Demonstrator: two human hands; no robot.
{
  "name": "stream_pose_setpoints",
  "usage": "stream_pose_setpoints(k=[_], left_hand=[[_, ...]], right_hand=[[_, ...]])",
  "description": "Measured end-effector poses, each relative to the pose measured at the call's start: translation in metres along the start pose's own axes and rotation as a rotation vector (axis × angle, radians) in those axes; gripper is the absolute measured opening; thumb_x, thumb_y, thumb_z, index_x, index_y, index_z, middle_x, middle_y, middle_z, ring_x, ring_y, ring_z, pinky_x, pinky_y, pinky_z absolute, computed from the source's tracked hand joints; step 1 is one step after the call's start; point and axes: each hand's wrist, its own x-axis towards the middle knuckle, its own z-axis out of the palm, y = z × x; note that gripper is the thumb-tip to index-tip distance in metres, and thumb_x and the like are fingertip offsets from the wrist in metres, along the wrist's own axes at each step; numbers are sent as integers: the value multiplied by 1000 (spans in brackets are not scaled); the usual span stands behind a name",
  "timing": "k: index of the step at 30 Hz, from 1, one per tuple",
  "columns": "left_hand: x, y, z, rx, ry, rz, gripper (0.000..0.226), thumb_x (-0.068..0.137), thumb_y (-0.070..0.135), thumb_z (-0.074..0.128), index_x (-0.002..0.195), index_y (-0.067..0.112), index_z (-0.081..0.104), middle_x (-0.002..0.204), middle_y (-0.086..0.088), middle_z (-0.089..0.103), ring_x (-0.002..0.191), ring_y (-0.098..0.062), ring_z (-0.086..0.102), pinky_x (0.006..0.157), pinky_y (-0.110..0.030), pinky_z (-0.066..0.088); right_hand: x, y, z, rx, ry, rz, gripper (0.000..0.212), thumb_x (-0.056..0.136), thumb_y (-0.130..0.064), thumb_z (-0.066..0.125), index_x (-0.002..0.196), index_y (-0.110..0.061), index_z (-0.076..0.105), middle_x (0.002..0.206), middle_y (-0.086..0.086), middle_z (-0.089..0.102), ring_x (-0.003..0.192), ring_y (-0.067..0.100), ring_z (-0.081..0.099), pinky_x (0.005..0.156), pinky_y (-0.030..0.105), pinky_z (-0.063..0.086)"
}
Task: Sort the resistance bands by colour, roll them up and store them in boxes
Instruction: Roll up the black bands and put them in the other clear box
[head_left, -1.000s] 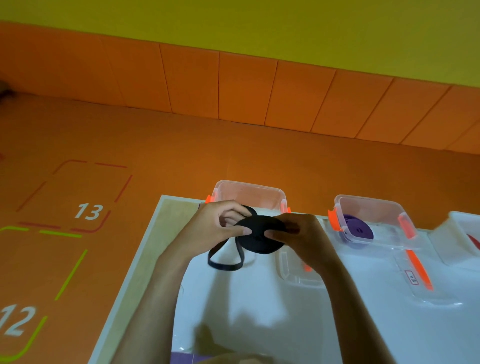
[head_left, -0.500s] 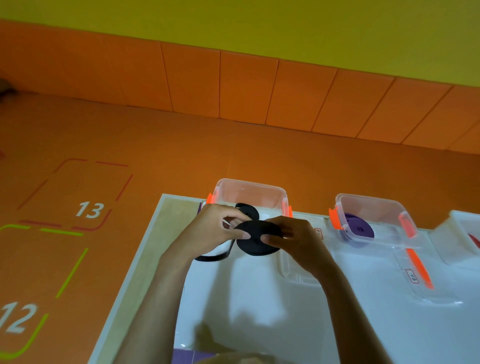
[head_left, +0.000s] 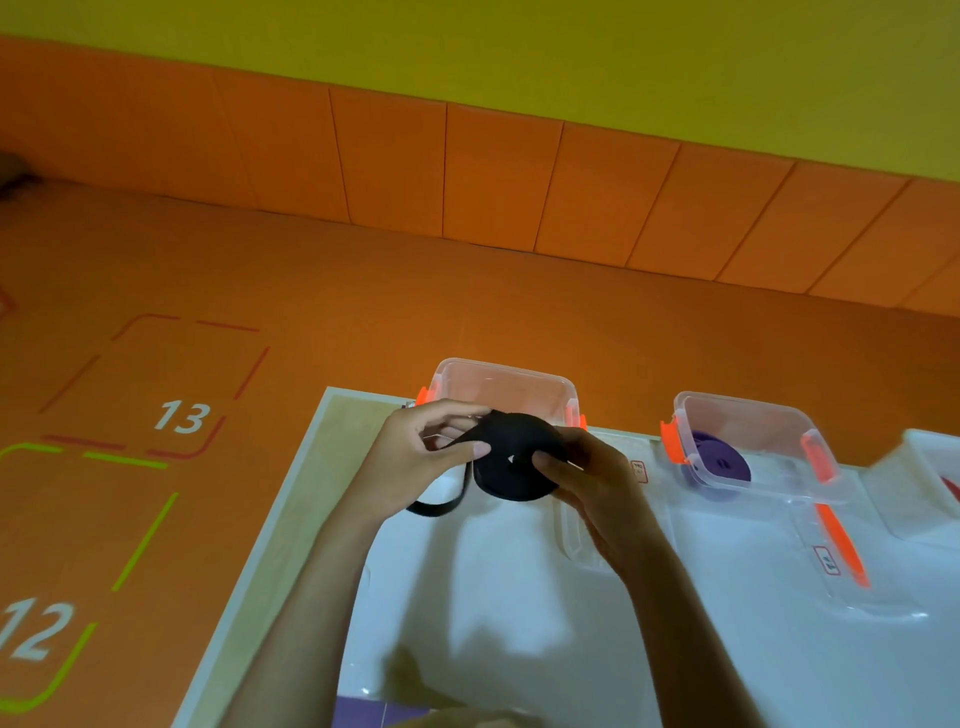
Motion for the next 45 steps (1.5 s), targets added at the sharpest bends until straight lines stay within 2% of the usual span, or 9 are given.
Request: stream_pose_setpoints(k=[3,7,13,19,25,28,33,41,45], left_hand=[[-1,0,2,-20,-32,-20,37,85,14,87,112,33,72,95,2,81,89,-11,75,84,-18,52],[0,-3,11,-30,20,-28,28,81,22,90,102,29,72,97,1,80,92,-15,76,85,-26,56],[-3,-6,20,-106,-41,-26,46,83,12,89,118,39,76,113,5,79,108,-15,75,92,-25,57],[-5,-7,25,-125,-49,-52,46,82,11,90,119,35,77,105,1,81,101,-16,77,87,-23,58],[-6,-10,27,-110,-61,-105,32,82,14,90,106,28,74,103,-3,82,100,-21,78,91,-27,60],[-7,-13,31,-114,-25,-113,28,81,17,91,104,25,78,106,1,81,99,-19,78,86,-23,59],[-5,-21,39,-159,147,-138,23,81,17,92,97,30,82,102,5,82,92,-14,78,79,-15,55],[-4,-30,48,-215,230,-208,21,82,16,92,92,23,74,101,1,81,85,-22,79,74,-29,63],[-9,-36,56,-307,205,-300,26,77,24,92,98,22,77,109,-1,81,96,-32,77,92,-50,64]], right_hand=[[2,-4,-5,-177,-25,-1,36,85,-11,84,116,-25,75,104,2,81,100,20,77,78,26,62],[3,-3,-9,-142,87,-36,25,86,-6,81,97,-28,82,96,4,81,91,26,78,71,28,63],[2,2,-12,24,138,-22,21,89,-8,75,108,-16,76,102,8,80,96,28,77,70,31,63],[-2,2,-22,-225,13,-33,48,83,-5,85,111,-41,73,105,-9,78,102,12,74,73,30,64],[0,0,-30,-175,5,133,37,84,-41,80,111,-17,74,102,8,79,99,28,77,79,38,65],[-1,4,-27,-114,80,148,22,94,-37,73,106,-19,78,104,13,79,99,33,77,80,44,66],[-3,3,-14,4,175,142,16,86,-36,77,89,-22,83,95,10,80,87,24,79,65,35,63],[-1,15,-6,73,377,115,14,95,-29,76,88,-20,84,92,8,80,90,25,77,67,39,64],[-1,24,-3,166,453,108,14,96,-29,74,95,-16,81,94,6,80,94,24,76,67,39,64]])
